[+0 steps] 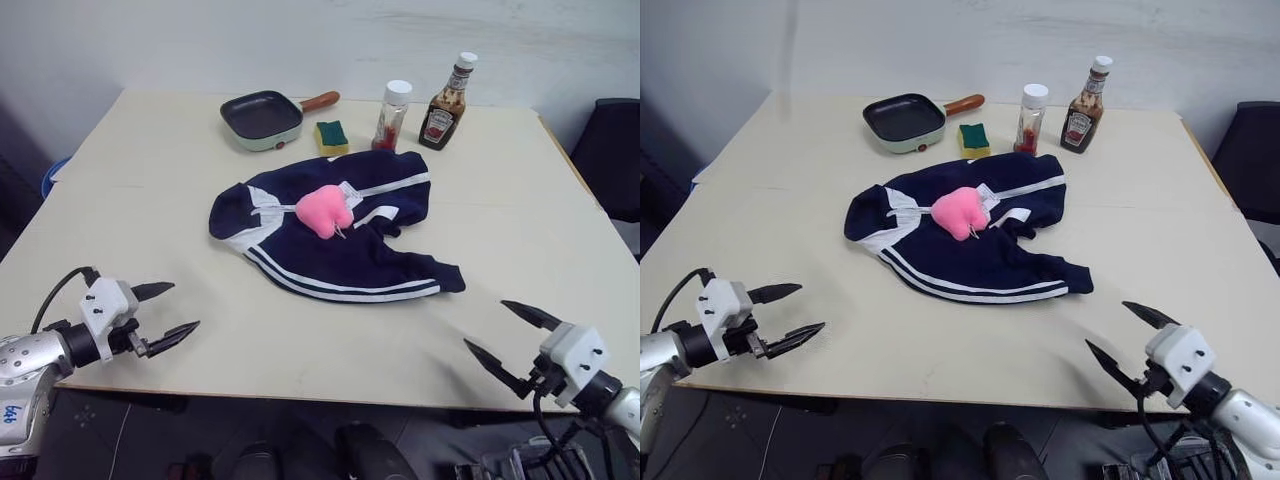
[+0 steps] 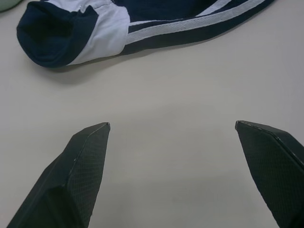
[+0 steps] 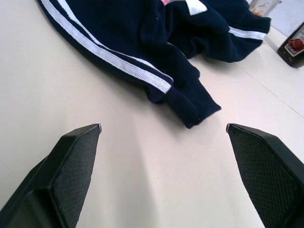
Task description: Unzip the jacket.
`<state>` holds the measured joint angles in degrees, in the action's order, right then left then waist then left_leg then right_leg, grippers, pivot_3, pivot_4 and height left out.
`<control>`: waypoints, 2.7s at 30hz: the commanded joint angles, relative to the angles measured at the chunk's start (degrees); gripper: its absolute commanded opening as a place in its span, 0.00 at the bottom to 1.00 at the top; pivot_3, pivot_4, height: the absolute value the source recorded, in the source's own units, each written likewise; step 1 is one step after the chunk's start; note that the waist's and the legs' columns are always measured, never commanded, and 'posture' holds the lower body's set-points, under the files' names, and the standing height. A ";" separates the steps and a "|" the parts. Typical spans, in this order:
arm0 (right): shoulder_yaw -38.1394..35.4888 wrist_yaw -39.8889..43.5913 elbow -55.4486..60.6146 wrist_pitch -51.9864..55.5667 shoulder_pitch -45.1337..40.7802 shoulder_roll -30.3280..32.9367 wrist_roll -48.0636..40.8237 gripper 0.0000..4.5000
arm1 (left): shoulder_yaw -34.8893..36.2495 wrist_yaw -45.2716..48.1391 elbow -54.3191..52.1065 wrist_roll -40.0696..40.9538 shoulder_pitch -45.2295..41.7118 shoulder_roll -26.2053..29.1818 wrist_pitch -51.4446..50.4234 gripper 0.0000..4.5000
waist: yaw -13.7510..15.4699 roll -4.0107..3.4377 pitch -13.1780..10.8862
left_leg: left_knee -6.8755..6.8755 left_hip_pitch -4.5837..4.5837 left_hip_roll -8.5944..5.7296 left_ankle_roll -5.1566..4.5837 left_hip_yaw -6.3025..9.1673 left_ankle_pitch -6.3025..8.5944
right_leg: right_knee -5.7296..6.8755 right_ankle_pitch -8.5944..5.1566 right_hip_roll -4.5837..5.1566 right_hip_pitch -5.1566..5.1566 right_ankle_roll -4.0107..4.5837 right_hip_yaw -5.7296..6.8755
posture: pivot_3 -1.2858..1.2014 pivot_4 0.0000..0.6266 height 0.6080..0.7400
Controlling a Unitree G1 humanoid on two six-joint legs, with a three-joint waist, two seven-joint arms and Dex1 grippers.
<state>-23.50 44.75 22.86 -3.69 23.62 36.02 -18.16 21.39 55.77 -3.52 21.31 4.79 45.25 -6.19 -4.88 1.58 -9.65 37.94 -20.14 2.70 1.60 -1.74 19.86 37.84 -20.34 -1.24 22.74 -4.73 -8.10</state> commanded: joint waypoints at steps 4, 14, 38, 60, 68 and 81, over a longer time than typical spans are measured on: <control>-0.80 -0.88 2.83 -0.74 -0.78 0.06 -0.20 0.98 | 1.44 4.27 1.41 4.60 -0.24 0.53 -1.81 0.99 | 0.17 0.00 0.00 | 0.00 -0.01 0.00 0.00 0.01 0.00 | 0.00 0.00 0.00 0.01 0.00 0.02 | 0.52 0.24 1.00; 0.31 -2.25 6.03 2.03 -3.57 -0.72 -2.53 0.98 | 1.95 11.64 7.00 7.14 -2.28 2.71 -1.17 0.99 | 0.21 0.00 0.00 | 0.02 -0.02 0.00 0.00 0.04 0.00 | 0.01 0.00 0.00 0.01 0.00 0.06 | 0.52 0.24 1.00; -0.29 -13.54 14.72 3.57 -7.53 -7.62 -2.63 0.98 | -17.26 -0.88 7.54 8.44 -38.43 -13.64 -21.98 0.99 | 3.16 0.04 0.04 | 0.39 -0.16 -0.13 0.01 0.25 -0.01 | 0.14 0.03 0.01 -0.02 -0.06 0.24 | 0.52 0.24 1.00; 0.06 -19.61 21.51 1.57 3.88 -14.80 1.76 1.00 | -25.38 -24.64 70.57 -19.74 -72.93 -34.78 6.17 0.75 | 3.33 0.00 0.04 | 0.85 -0.49 -0.13 0.15 -0.48 -0.08 | 0.57 0.06 -0.40 0.74 -0.18 -0.32 | 0.52 0.24 1.00; -0.21 -20.18 21.53 1.47 3.37 -14.82 1.94 1.00 | -24.17 -21.21 73.49 -20.46 -73.17 -36.76 5.06 0.24 | 3.47 0.00 0.05 | 1.00 -0.57 -0.19 0.17 -0.50 -0.08 | 0.68 0.05 -0.38 0.79 -0.20 -0.22 | 0.52 0.24 1.00; 11.92 -10.89 19.07 1.25 -7.67 -7.89 2.11 1.00 | 1.53 -20.22 41.29 3.63 -56.22 -25.15 -0.19 0.00 | 1.54 -0.02 0.06 | 1.00 -0.54 0.03 0.40 -0.55 -0.19 | 1.24 0.05 -0.47 1.08 -0.18 -0.30 | 0.52 0.24 1.00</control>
<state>-13.04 31.72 41.59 -1.28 16.67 27.04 -15.81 21.69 37.76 43.80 23.99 -53.67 18.51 -3.53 -3.34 1.55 -9.59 38.95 -20.62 2.78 2.05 -2.27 19.70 39.08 -20.30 -1.68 23.80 -4.90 -8.44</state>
